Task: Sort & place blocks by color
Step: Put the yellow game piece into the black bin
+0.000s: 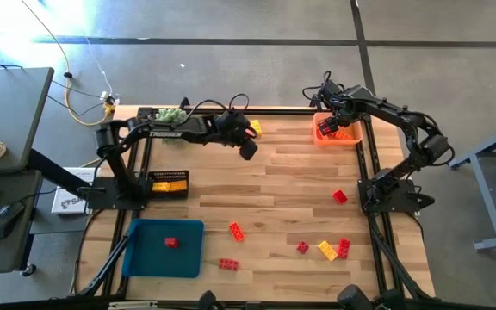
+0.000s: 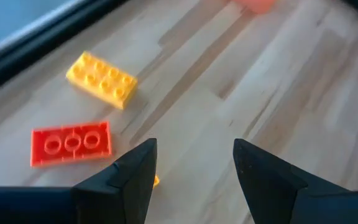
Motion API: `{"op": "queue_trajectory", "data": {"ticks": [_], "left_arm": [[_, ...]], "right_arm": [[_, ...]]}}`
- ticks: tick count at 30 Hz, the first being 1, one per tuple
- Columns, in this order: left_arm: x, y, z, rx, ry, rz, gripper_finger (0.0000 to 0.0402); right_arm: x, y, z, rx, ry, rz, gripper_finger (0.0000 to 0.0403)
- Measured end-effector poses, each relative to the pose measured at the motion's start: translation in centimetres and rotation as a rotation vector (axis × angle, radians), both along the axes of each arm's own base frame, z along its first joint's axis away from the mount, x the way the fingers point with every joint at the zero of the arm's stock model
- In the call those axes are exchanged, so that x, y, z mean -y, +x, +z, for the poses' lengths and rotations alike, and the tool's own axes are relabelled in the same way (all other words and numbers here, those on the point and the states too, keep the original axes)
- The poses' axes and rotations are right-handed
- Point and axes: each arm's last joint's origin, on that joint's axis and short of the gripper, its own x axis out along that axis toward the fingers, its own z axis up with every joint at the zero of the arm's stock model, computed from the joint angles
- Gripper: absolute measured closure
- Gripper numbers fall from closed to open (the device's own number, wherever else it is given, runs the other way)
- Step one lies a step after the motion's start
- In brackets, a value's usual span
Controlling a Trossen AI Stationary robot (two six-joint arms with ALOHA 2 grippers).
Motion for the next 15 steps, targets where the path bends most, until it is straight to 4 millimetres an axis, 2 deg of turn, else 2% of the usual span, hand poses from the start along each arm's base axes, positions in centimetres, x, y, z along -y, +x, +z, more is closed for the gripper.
{"op": "queue_trajectory", "data": {"ticks": [5, 15], "left_arm": [[-0.2, 0.1, -1.4, -0.067, -0.066, 0.110, 0.0202], [-0.6, 0.5, -3.7, -0.100, -0.113, 0.161, 0.0202]], "right_arm": [[0.0, 0.0, 0.0, 0.000, 0.000, 0.001, 0.0199], [-0.1, 0.1, 0.0, 0.002, 0.001, 0.006, 0.0199]]}}
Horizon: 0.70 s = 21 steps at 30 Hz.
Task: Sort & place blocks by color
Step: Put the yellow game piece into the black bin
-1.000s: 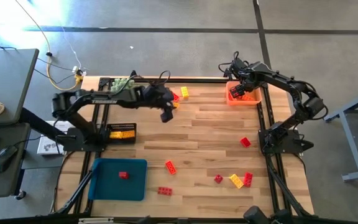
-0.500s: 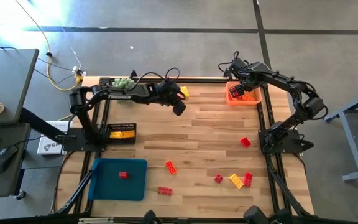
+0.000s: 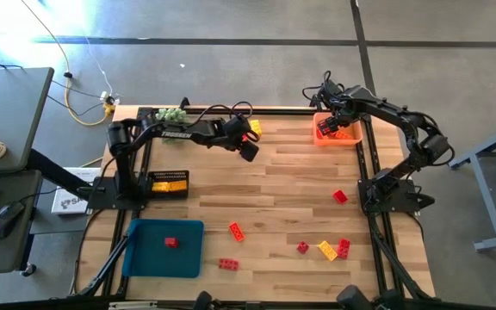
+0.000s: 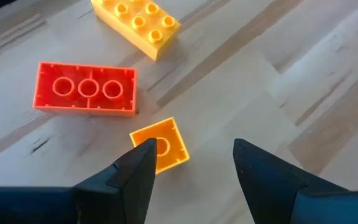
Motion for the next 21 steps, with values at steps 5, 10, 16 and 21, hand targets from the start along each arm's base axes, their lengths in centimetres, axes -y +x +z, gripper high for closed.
{"op": "queue_trajectory", "data": {"ticks": [5, 10, 16, 21], "left_arm": [[-0.08, -0.05, -0.02, -0.007, 0.017, 0.032, 0.0202], [-0.08, -0.11, -0.06, -0.003, -0.001, 0.053, 0.0202], [-0.10, -0.17, -0.09, -0.001, -0.011, 0.060, 0.0202], [-0.47, -0.93, -0.39, -0.026, -0.086, 0.067, 0.0202]], "right_arm": [[-0.27, 0.38, 0.00, 0.000, -0.001, 0.018, 0.0199], [-0.49, 0.76, 0.01, 0.000, -0.009, 0.034, 0.0199], [-0.58, 0.99, 0.02, 0.005, -0.015, 0.043, 0.0199], [-0.57, 0.98, 0.02, 0.006, -0.016, 0.040, 0.0199]]}}
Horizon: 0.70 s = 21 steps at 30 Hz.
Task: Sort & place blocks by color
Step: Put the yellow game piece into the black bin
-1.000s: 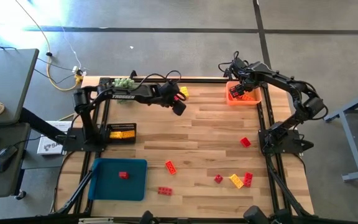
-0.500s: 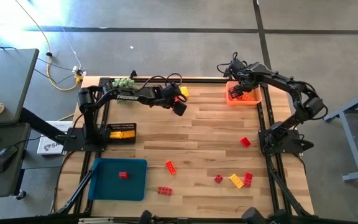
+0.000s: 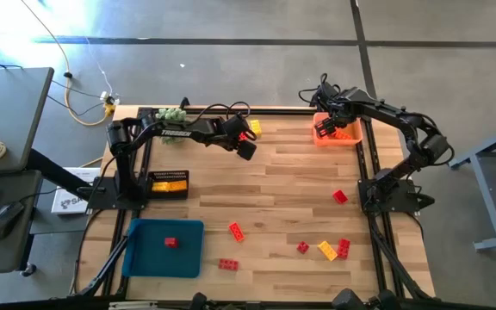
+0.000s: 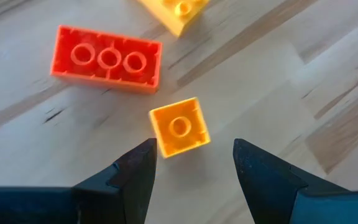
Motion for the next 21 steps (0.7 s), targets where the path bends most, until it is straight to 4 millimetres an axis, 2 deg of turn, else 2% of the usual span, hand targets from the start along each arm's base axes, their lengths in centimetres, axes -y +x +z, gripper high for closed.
{"op": "queue_trajectory", "data": {"ticks": [9, 13, 21], "left_arm": [[-0.7, -0.5, -0.1, 0.015, -0.046, 0.000, 0.0202], [-0.7, -0.5, 0.0, 0.007, -0.033, -0.052, 0.0202], [-0.2, -0.8, 2.3, 0.067, -0.011, -0.162, 0.0202]], "right_arm": [[0.1, 0.1, 0.0, 0.009, -0.008, -0.004, 0.0199], [0.0, 0.1, 0.0, 0.013, -0.008, -0.008, 0.0199], [-0.9, 2.0, 0.1, 0.065, -0.029, 0.075, 0.0199]]}}
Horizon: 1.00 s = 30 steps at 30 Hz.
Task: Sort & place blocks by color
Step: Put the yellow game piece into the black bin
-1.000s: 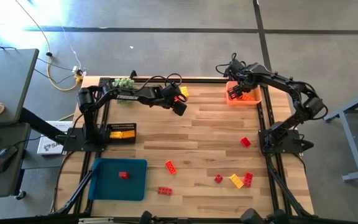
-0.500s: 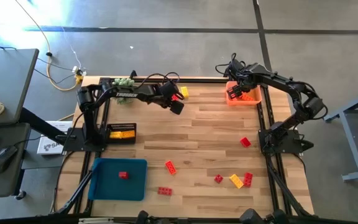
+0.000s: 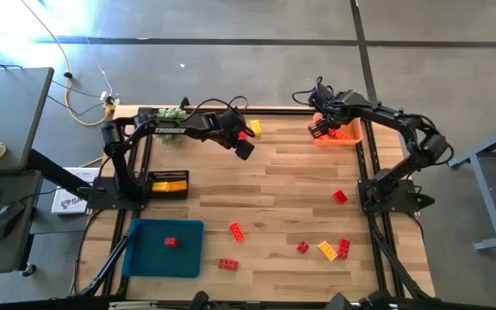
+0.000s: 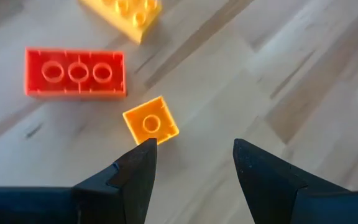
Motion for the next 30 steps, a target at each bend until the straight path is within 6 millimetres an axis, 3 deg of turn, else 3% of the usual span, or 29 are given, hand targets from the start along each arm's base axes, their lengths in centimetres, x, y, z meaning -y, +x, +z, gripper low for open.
{"op": "queue_trajectory", "data": {"ticks": [7, 19, 30], "left_arm": [[0.7, -1.1, 4.0, 0.073, 0.085, -0.047, 0.0202], [3.3, -5.7, 11.2, 0.126, 0.207, -0.069, 0.0202], [5.8, -10.5, 14.5, 0.025, 0.294, -0.001, 0.0202]], "right_arm": [[-1.3, 2.4, 1.7, 0.065, -0.046, 0.052, 0.0199], [-3.6, 6.9, 3.4, 0.328, -0.117, 0.180, 0.0199], [-4.3, 9.9, 5.0, 0.587, -0.233, 0.304, 0.0199]]}}
